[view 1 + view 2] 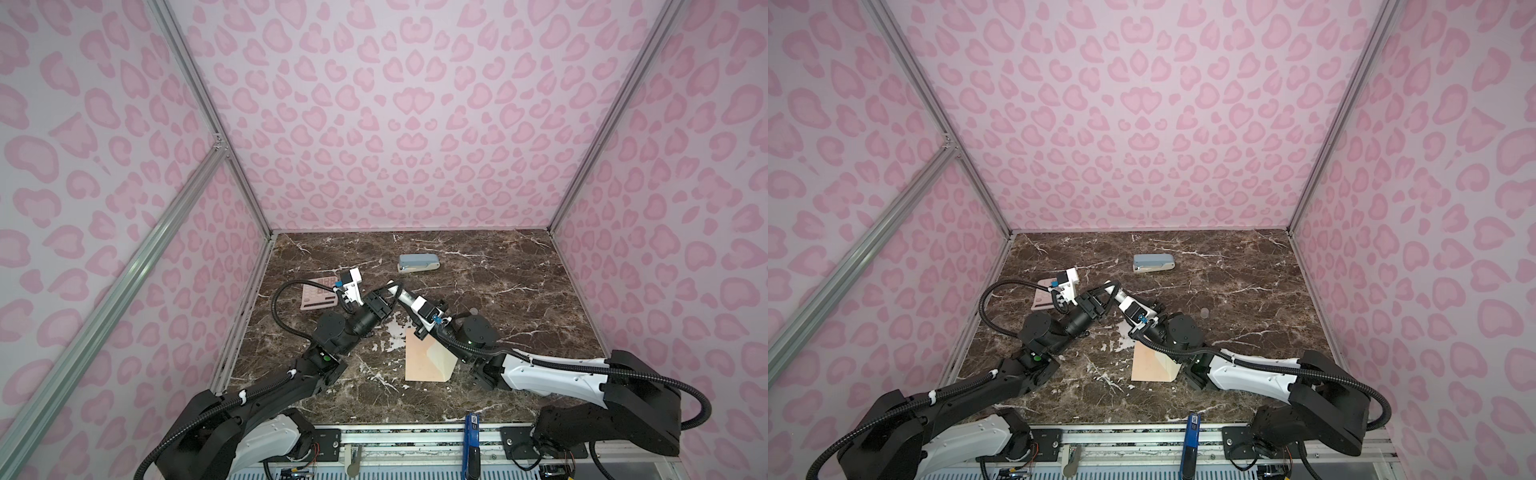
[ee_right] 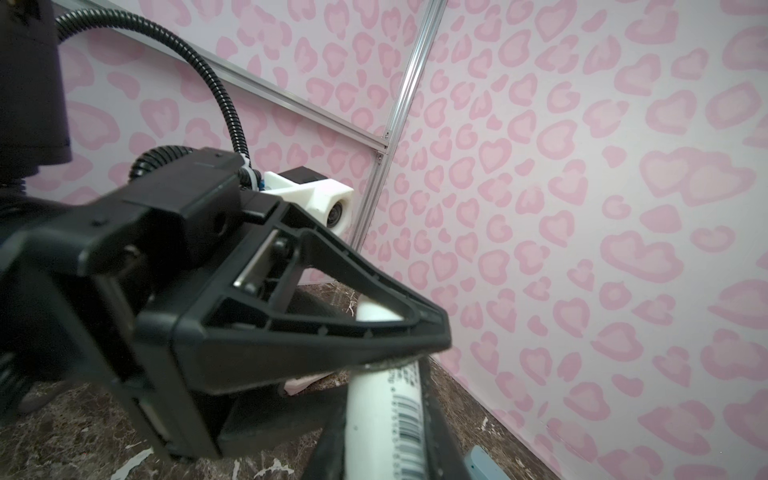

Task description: Place the letter into the envelope and seal it

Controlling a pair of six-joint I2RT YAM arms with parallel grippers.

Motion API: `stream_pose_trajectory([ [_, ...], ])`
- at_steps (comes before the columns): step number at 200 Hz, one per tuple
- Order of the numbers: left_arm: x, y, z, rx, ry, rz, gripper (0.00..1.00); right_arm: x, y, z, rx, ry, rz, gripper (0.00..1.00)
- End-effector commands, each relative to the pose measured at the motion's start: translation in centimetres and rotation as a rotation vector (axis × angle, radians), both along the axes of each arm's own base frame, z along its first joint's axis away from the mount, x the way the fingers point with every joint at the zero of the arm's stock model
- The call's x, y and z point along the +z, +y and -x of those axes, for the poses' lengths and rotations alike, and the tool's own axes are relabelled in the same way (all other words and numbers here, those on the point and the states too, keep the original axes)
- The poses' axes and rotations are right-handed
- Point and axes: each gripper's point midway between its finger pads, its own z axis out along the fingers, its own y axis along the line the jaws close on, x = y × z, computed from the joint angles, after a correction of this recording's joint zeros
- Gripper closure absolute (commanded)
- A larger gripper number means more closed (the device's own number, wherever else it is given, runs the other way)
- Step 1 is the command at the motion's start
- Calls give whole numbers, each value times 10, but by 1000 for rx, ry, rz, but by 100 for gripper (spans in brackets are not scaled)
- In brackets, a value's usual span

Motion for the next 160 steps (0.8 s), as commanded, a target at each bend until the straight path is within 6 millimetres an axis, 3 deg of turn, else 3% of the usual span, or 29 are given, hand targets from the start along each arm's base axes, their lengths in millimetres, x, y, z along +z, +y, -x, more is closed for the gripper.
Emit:
stream_pose_trajectory([
  [1,4,-7,9,-61,-15,-6,77,18,3,9,58,-18,-64,73],
  [87,6,-8,7,-60,-15,-25,76,17,3,10,88,6,-59,65],
  [160,9,-13,7,-83,-21,-12,76,7,2,-3,36,23,-41,75],
])
